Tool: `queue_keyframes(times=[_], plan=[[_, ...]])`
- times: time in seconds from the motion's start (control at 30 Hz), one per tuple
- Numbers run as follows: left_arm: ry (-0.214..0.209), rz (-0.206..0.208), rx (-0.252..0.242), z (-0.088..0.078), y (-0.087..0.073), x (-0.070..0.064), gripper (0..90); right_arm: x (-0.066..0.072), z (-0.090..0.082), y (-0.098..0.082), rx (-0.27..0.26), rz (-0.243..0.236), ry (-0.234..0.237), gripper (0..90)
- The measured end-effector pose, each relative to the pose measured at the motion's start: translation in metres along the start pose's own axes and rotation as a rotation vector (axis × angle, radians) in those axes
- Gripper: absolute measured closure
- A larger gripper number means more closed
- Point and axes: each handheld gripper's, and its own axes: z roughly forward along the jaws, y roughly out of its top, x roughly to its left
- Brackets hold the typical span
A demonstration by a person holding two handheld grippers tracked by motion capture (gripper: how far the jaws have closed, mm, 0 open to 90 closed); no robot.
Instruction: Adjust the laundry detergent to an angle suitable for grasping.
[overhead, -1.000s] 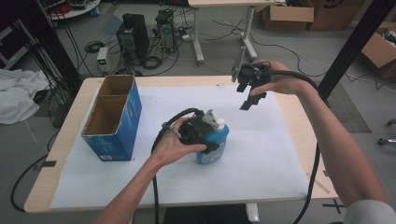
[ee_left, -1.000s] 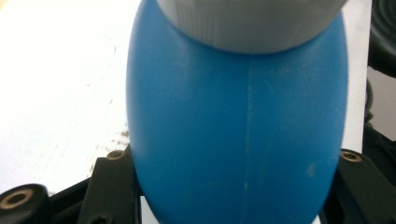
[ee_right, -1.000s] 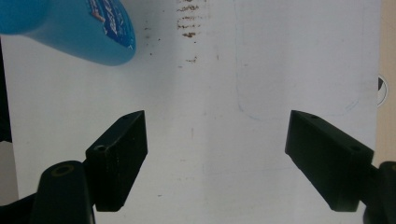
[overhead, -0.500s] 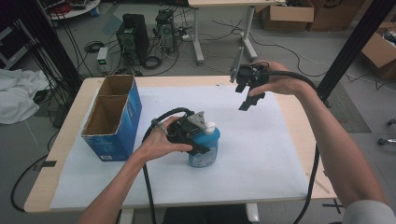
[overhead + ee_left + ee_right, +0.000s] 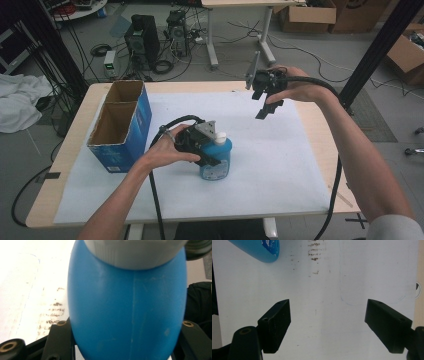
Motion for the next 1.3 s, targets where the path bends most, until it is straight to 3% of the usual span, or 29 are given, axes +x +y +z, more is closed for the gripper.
queue_keyframes(times=[0.13,0.37,1.3], plan=[[-0.006,-0.003,-0.004,-0.0004,-0.0014,0.0009,43.9,0.0002,0.0004,0.0006,0.002,-0.003,-0.001,20.9],[0.009,0.05,0.008,-0.0006,-0.0017,-0.0042,43.6,0.0006,0.002,0.0035,0.003,-0.007,0.002,20.9],[-0.003,0.031,0.013,-0.0003,-0.001,-0.0024,42.5,0.0014,0.0014,0.0042,0.004,-0.007,0.001,20.8]])
